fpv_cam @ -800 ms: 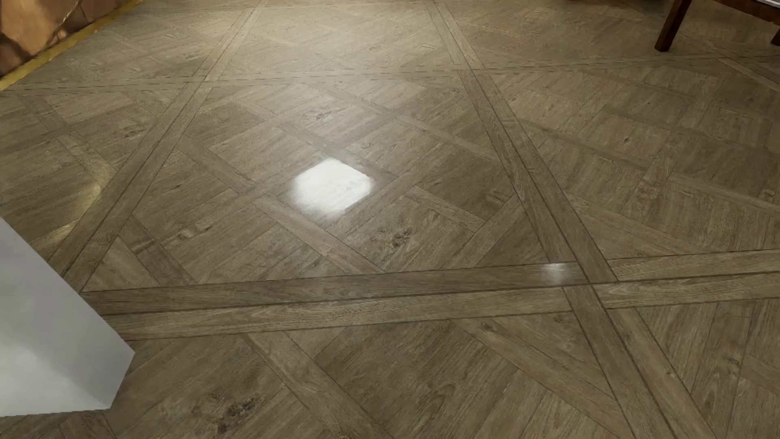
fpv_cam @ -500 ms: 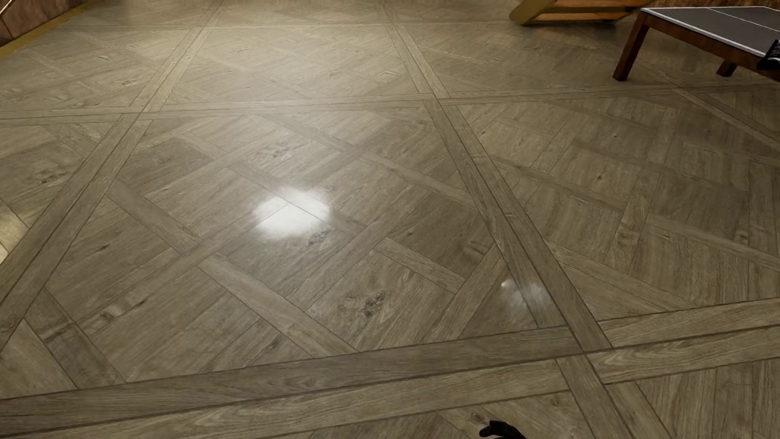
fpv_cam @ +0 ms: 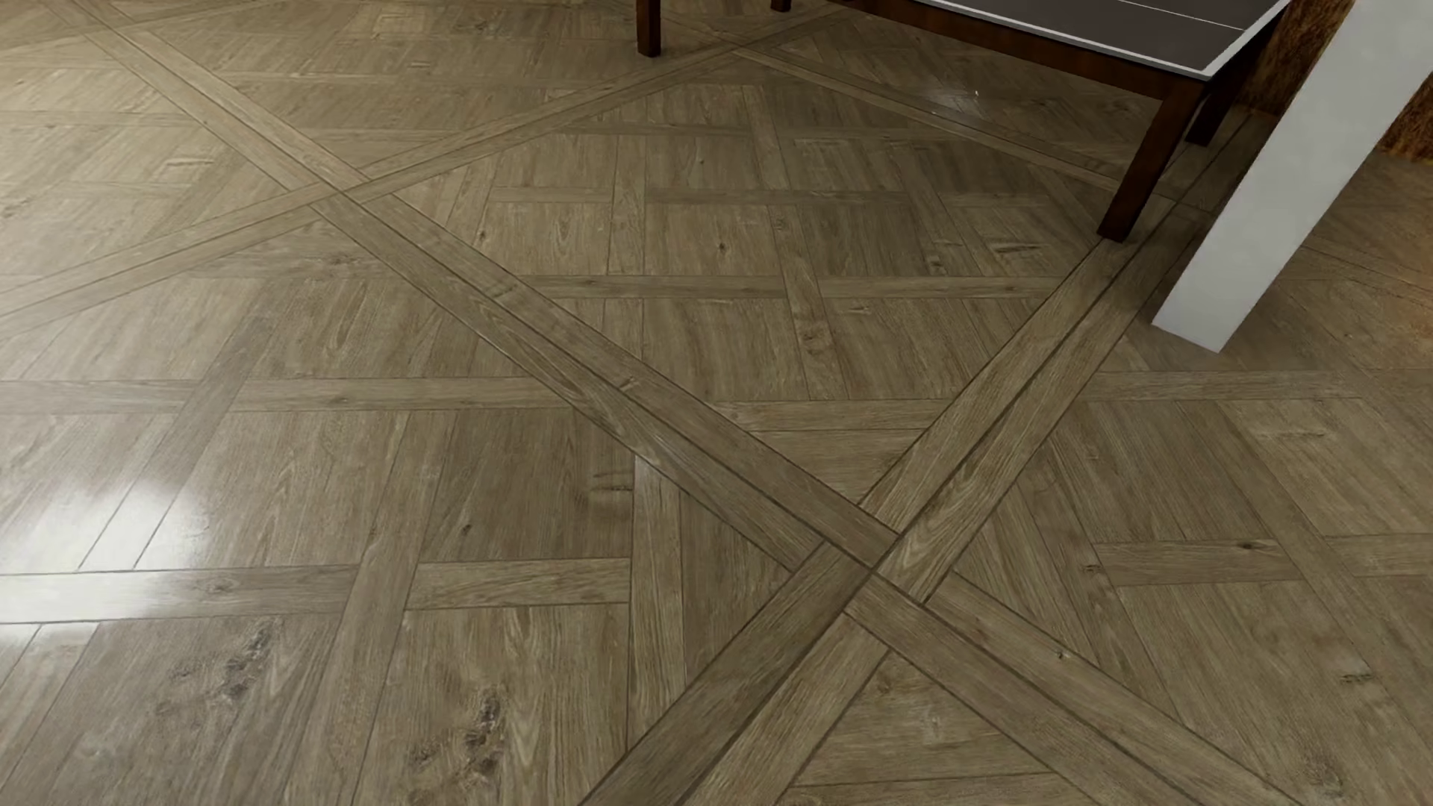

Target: Move towards the yellow shelves

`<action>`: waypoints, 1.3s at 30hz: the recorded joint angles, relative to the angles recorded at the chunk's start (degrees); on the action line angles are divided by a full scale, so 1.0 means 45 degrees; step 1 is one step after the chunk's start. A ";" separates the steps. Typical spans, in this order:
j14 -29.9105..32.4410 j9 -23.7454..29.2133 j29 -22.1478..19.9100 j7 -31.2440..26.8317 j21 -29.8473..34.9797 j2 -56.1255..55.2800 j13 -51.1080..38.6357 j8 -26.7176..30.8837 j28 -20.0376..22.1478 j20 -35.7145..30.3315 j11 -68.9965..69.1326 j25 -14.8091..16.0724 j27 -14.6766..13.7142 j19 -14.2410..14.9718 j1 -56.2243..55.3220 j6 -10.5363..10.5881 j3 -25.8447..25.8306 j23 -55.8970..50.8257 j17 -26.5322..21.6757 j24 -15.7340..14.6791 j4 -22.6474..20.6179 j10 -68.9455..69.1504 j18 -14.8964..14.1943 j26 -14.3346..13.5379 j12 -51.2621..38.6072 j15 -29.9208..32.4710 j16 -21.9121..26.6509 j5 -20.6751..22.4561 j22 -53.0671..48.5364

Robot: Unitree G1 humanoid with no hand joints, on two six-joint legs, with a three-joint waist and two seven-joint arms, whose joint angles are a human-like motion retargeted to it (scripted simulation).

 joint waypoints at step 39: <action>-0.0488 0.0916 0.0000 0.0000 -0.0948 -0.1057 -0.1737 0.0000 0.0000 -0.1383 -0.2863 0.0000 0.0000 0.0000 -0.1779 0.0224 -0.0523 -0.1850 -0.0161 0.0000 -0.0850 0.5419 0.0000 0.0000 0.0995 -0.9094 -0.0360 0.3641 0.1258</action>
